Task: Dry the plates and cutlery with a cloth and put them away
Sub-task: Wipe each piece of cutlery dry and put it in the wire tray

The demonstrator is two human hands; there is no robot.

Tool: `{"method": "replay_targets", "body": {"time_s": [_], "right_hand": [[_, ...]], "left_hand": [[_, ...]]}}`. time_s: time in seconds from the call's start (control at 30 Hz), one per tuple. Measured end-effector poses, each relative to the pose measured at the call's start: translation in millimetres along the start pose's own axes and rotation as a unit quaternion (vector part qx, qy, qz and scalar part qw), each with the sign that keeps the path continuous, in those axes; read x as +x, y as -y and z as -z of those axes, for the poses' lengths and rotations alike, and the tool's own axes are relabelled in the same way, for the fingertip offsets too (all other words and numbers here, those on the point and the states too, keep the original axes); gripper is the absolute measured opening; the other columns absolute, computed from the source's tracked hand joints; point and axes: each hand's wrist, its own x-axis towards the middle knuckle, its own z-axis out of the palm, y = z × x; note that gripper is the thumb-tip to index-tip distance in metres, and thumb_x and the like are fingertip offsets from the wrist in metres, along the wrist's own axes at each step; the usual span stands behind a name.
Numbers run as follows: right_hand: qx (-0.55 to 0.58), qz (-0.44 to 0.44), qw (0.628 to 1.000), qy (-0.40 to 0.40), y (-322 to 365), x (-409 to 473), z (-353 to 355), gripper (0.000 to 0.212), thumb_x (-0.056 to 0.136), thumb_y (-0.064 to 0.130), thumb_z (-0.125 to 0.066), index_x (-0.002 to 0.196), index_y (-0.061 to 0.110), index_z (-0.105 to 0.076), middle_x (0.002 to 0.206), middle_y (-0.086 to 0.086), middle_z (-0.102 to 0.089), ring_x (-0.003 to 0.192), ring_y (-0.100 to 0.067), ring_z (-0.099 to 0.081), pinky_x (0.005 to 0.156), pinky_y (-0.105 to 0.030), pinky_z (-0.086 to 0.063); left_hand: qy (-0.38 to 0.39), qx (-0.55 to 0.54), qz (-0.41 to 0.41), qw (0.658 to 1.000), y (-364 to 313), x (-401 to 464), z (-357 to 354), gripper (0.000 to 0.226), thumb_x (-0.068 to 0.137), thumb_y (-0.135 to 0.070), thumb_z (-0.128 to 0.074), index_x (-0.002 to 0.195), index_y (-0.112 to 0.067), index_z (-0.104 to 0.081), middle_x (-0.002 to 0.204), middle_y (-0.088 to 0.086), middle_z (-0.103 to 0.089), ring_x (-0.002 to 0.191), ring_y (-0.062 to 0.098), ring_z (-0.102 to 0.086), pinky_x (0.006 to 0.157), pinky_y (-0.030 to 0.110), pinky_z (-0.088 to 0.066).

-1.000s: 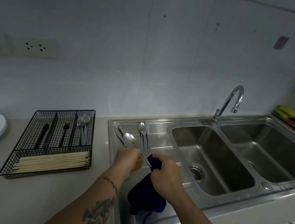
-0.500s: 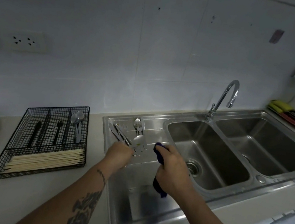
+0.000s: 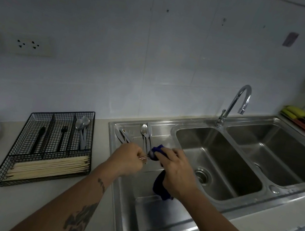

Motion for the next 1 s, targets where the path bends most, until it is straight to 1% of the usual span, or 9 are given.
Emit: {"method": "replay_targets", "body": {"time_s": [0.07, 0.23, 0.37, 0.53, 0.63, 0.7, 0.8, 0.87, 1.0], "right_hand": [[0.001, -0.051, 0.999, -0.007, -3, 2, 4, 0.062, 0.061, 0.003, -0.066, 0.121, 0.02, -0.06, 0.121, 0.001, -0.06, 0.101, -0.025, -0.049, 0.085, -0.035, -0.05], [0.018, 0.027, 0.999, -0.002, 12, 4, 1, 0.065, 0.061, -0.001, -0.068, 0.124, 0.014, -0.06, 0.121, -0.004, -0.061, 0.101, -0.024, -0.052, 0.087, -0.034, -0.05], [0.044, -0.088, 0.995, -0.017, -11, 11, 3, 0.061, 0.07, 0.003, -0.058, 0.129, 0.016, -0.055, 0.124, -0.003, -0.057, 0.107, -0.025, -0.046, 0.092, -0.031, -0.042], [0.145, -0.139, 0.975, -0.1, 3, 19, 22, 0.067, 0.072, -0.005, -0.062, 0.132, 0.016, -0.042, 0.116, -0.004, -0.054, 0.102, -0.021, -0.049, 0.087, -0.035, -0.046], [0.171, -0.099, 0.978, -0.065, 14, 17, 18, 0.058, 0.074, 0.0, -0.063, 0.126, 0.017, -0.042, 0.116, -0.004, -0.052, 0.095, -0.018, -0.052, 0.081, -0.033, -0.05], [0.171, -0.043, 0.983, -0.058, 12, 13, 6, 0.055, 0.072, 0.002, -0.057, 0.125, 0.013, -0.05, 0.121, -0.005, -0.055, 0.103, -0.021, -0.053, 0.089, -0.035, -0.049], [0.135, -0.029, 0.988, -0.063, 2, 9, -5, 0.065, 0.067, 0.01, -0.052, 0.131, 0.016, -0.051, 0.13, -0.001, -0.055, 0.125, -0.024, -0.045, 0.108, -0.05, -0.032], [0.082, -0.038, 0.995, -0.053, 1, 4, -4, 0.068, 0.068, 0.019, -0.051, 0.136, 0.02, -0.046, 0.136, 0.004, -0.05, 0.134, -0.023, -0.035, 0.111, -0.061, -0.019], [0.059, -0.017, 0.998, 0.008, 5, -5, -11, 0.078, 0.077, 0.022, -0.052, 0.149, 0.02, -0.023, 0.152, 0.003, -0.03, 0.143, -0.024, -0.017, 0.113, -0.06, -0.007]], "left_hand": [[0.003, 0.023, -0.003, 1.0, 1, -1, -1, 0.02, 0.081, -0.008, -0.062, 0.066, -0.018, -0.07, 0.072, 0.002, -0.07, 0.072, 0.017, -0.067, 0.064, 0.032, -0.056], [0.0, 0.043, -0.036, 0.998, -8, 1, 0, 0.011, 0.084, -0.009, -0.064, 0.08, -0.011, -0.073, 0.078, 0.004, -0.07, 0.072, 0.017, -0.064, 0.062, 0.031, -0.055], [0.01, 0.09, -0.046, 0.995, -6, -1, -2, 0.019, 0.079, -0.003, -0.057, 0.074, -0.015, -0.072, 0.074, 0.001, -0.067, 0.068, 0.016, -0.062, 0.054, 0.022, -0.045], [-0.032, 0.131, -0.101, 0.986, -8, 0, -5, 0.024, 0.093, -0.013, -0.056, 0.103, -0.018, -0.077, 0.101, 0.0, -0.067, 0.092, 0.018, -0.063, 0.082, 0.036, -0.056], [-0.088, 0.149, -0.134, 0.976, -16, 1, 2, 0.018, 0.094, -0.016, -0.057, 0.1, -0.018, -0.074, 0.096, -0.005, -0.059, 0.088, 0.016, -0.059, 0.079, 0.035, -0.053], [-0.1, 0.174, -0.142, 0.969, -19, -1, 8, 0.013, 0.093, -0.017, -0.056, 0.092, -0.018, -0.07, 0.091, -0.006, -0.052, 0.085, 0.016, -0.056, 0.073, 0.031, -0.047], [-0.102, 0.176, -0.139, 0.969, -15, -6, 7, 0.013, 0.094, -0.015, -0.055, 0.09, -0.015, -0.068, 0.091, -0.005, -0.052, 0.084, 0.015, -0.054, 0.07, 0.028, -0.044], [-0.101, 0.17, -0.14, 0.97, -10, -7, 3, 0.014, 0.094, -0.015, -0.056, 0.093, -0.015, -0.069, 0.092, -0.004, -0.052, 0.084, 0.015, -0.055, 0.072, 0.029, -0.046], [-0.092, 0.161, -0.132, 0.974, -5, -9, -2, 0.013, 0.094, -0.015, -0.056, 0.098, -0.017, -0.069, 0.093, -0.005, -0.051, 0.084, 0.015, -0.055, 0.07, 0.025, -0.041]]}}
